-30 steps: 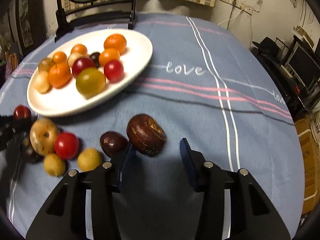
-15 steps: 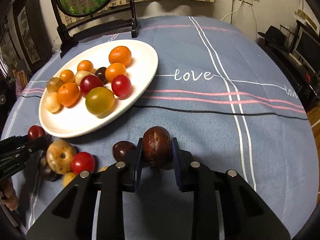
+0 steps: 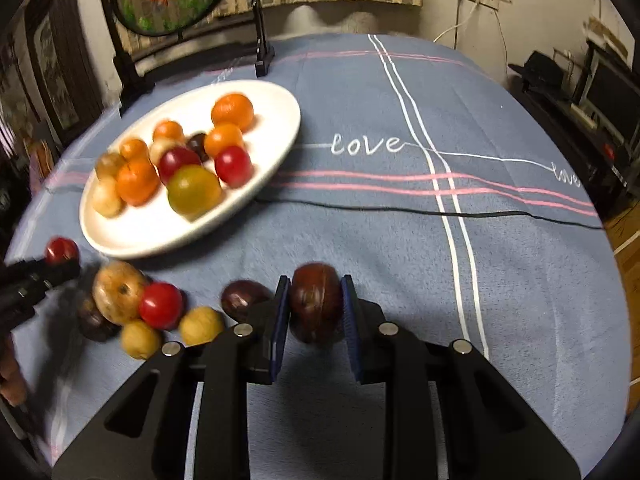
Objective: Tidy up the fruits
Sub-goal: 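Carry both plums over the white plate and open both tools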
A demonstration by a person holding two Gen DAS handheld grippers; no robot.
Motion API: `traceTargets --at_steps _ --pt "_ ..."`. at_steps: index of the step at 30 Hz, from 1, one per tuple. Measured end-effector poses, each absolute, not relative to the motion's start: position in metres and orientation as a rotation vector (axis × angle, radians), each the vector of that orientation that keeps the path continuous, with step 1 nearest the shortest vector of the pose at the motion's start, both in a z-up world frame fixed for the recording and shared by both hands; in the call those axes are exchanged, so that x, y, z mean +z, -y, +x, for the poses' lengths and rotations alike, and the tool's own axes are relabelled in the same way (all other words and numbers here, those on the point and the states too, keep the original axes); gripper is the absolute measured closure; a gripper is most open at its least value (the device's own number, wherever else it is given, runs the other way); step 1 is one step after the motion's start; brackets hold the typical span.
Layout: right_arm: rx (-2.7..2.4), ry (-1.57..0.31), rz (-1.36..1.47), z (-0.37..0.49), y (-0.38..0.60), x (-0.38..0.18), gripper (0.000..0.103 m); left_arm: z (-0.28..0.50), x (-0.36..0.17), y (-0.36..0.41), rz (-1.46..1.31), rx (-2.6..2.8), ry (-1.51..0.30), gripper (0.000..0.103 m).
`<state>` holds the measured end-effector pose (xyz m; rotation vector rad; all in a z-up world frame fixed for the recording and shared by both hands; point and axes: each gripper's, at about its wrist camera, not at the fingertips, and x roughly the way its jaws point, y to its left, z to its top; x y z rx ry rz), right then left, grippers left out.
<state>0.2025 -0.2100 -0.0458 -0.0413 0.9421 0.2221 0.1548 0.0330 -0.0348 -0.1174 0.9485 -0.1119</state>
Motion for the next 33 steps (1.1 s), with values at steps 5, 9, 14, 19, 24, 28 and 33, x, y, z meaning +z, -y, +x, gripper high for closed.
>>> traceTargets --at_steps 5,9,14,19,24,28,33 --pt "0.216 -0.947 -0.049 0.205 0.208 -0.047 0.078 0.157 -0.039 -0.032 -0.118 -0.113 -0.958 0.063" --pt "0.198 -0.943 -0.034 0.205 0.206 -0.047 0.079 0.157 -0.040 -0.032 -0.121 -0.114 -0.963 0.063" --pt "0.208 -0.942 0.008 0.202 0.210 -0.041 0.079 0.155 -0.035 -0.032 -0.113 -0.117 -0.952 0.063" --pt "0.261 -0.870 0.035 0.197 0.203 -0.013 0.079 0.157 -0.015 -0.029 -0.086 -0.130 -0.909 0.063" --pt "0.348 -0.805 0.041 0.205 0.178 0.015 0.078 0.175 0.010 -0.020 -0.058 -0.151 -0.871 0.063" --pt "0.416 -0.773 0.045 0.226 0.150 0.029 0.078 0.202 0.022 -0.016 -0.048 -0.145 -0.853 0.063" --pt "0.453 -0.815 0.105 0.264 0.126 0.026 0.078 0.242 0.020 -0.014 -0.024 -0.117 -0.874 0.063"
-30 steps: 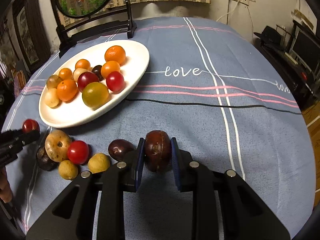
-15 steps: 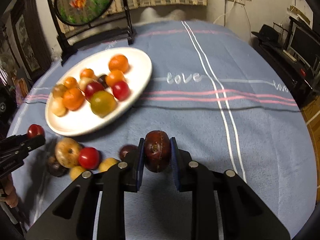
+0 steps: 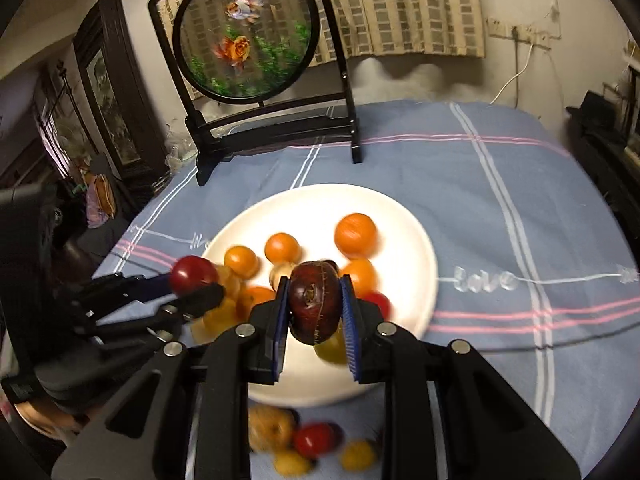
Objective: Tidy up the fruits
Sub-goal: 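Carry both plums over the white plate and open both tools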
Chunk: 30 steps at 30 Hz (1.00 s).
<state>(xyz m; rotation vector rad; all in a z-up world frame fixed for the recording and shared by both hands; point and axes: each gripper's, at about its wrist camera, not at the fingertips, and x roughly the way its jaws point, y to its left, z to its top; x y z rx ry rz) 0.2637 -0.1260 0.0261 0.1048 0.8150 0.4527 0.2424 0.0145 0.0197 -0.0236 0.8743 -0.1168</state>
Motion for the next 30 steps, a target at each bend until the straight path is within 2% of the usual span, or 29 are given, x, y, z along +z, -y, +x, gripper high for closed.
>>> traceTargets --at_steps 9,25,28,30 --pt "0.429 -0.898 0.123 0.310 0.107 -0.002 0.078 0.276 -0.006 -0.016 -0.022 -0.088 -0.918 0.063" --pt "0.409 -0.951 0.185 0.344 0.101 -0.018 0.077 0.296 -0.012 -0.012 -0.022 -0.014 -0.898 0.062" --pt "0.408 -0.956 0.185 0.340 0.103 -0.018 0.077 0.294 -0.012 -0.011 -0.029 -0.011 -0.896 0.061" --pt "0.407 -0.961 0.197 0.336 0.106 -0.017 0.077 0.291 -0.010 -0.011 -0.036 -0.011 -0.891 0.054"
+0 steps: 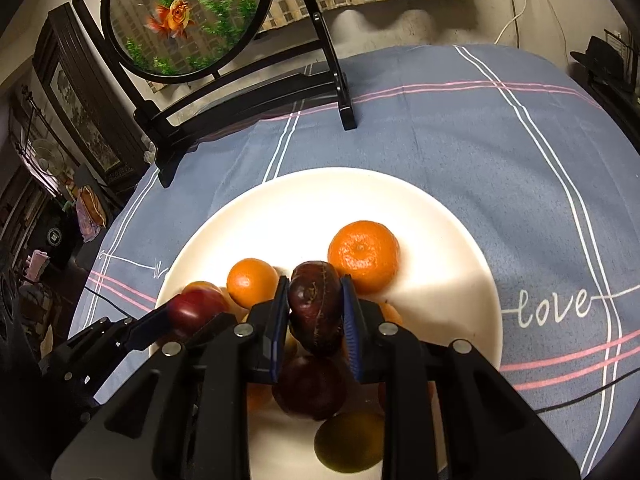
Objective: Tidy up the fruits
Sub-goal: 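Carry both plums over the white plate and open both tools, then withdraw both open tools back toward the remaining fruits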
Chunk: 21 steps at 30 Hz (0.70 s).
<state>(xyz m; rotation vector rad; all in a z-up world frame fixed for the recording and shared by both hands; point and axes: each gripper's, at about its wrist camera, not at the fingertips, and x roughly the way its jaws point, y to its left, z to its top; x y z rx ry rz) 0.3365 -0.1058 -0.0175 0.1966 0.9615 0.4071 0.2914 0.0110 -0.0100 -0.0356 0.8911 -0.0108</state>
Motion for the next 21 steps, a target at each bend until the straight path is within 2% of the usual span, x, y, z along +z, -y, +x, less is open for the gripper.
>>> traceTargets --at_steps 2,7,9,10,13,14,15,21 --pt "0.410 -0.953 0.204 0.332 0.109 -0.016 0.077 0.287 -0.007 -0.011 -0.035 -0.006 -0.872 0.053" --pt "0.399 -0.926 0.201 0.317 0.118 -0.008 0.077 0.268 0.009 -0.009 -0.017 0.008 -0.820 0.045" --pt "0.401 -0.918 0.212 0.311 0.123 -0.006 0.077 0.255 0.016 -0.009 -0.014 0.021 -0.792 0.035" --pt "0.399 -0.912 0.218 0.306 0.127 -0.005 0.077 0.247 0.020 -0.010 -0.018 0.034 -0.775 0.034" --pt "0.390 -0.889 0.234 0.290 0.139 -0.001 0.066 0.226 0.028 -0.011 -0.034 0.053 -0.733 0.026" --pt "0.379 -0.872 0.243 0.286 0.143 0.000 0.045 0.219 0.029 -0.011 -0.041 0.051 -0.725 0.025" --pt "0.363 -0.827 0.257 0.278 0.148 0.004 0.037 0.212 0.030 -0.012 -0.048 0.049 -0.720 0.025" --pt "0.363 -0.796 0.291 0.261 0.161 0.009 0.036 0.188 0.027 -0.012 -0.061 0.052 -0.730 0.024"
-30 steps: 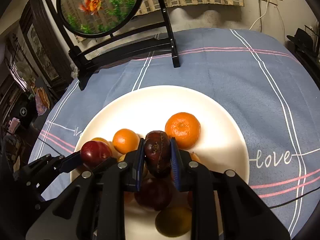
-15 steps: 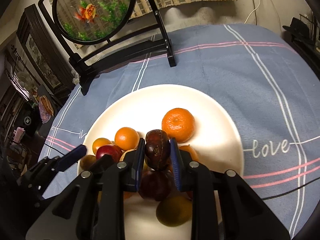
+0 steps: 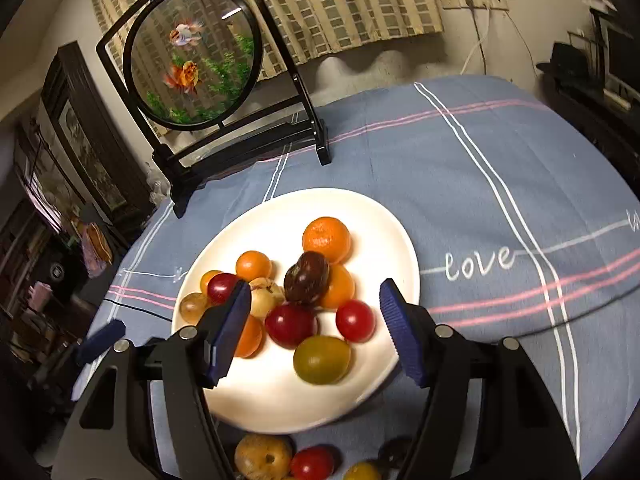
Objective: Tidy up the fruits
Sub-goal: 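Withdraw both open tools back toward the remaining fruits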
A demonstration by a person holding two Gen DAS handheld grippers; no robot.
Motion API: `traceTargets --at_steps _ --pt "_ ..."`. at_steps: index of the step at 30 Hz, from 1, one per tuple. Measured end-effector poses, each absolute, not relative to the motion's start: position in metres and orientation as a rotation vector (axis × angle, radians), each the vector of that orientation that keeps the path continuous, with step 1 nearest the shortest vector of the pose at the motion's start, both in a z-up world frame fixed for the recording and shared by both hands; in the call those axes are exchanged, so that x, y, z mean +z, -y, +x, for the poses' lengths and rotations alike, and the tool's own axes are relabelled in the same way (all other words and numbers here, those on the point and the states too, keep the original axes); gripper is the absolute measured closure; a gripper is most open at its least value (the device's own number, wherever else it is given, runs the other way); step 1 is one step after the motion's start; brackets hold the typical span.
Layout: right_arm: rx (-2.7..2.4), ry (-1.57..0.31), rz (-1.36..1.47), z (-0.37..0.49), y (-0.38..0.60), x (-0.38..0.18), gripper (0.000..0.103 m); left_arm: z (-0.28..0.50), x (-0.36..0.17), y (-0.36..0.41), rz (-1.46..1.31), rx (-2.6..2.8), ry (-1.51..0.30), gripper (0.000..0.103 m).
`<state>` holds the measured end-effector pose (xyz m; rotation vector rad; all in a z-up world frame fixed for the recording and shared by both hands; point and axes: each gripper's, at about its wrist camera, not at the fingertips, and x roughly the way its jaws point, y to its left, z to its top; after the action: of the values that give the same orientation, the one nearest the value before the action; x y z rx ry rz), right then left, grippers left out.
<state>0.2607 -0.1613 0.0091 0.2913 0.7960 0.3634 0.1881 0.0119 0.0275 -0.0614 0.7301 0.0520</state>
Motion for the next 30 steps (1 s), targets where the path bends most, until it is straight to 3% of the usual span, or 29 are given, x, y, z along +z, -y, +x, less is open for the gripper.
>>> traceTargets --at_steps 13,30 --pt "0.356 -0.795 0.330 0.206 0.189 0.002 0.034 0.146 0.030 -0.019 -0.066 0.080 -0.710 0.020" --pt "0.270 -0.788 0.285 0.175 0.208 -0.027 0.034 0.122 -0.009 -0.013 0.022 0.066 -0.804 0.016"
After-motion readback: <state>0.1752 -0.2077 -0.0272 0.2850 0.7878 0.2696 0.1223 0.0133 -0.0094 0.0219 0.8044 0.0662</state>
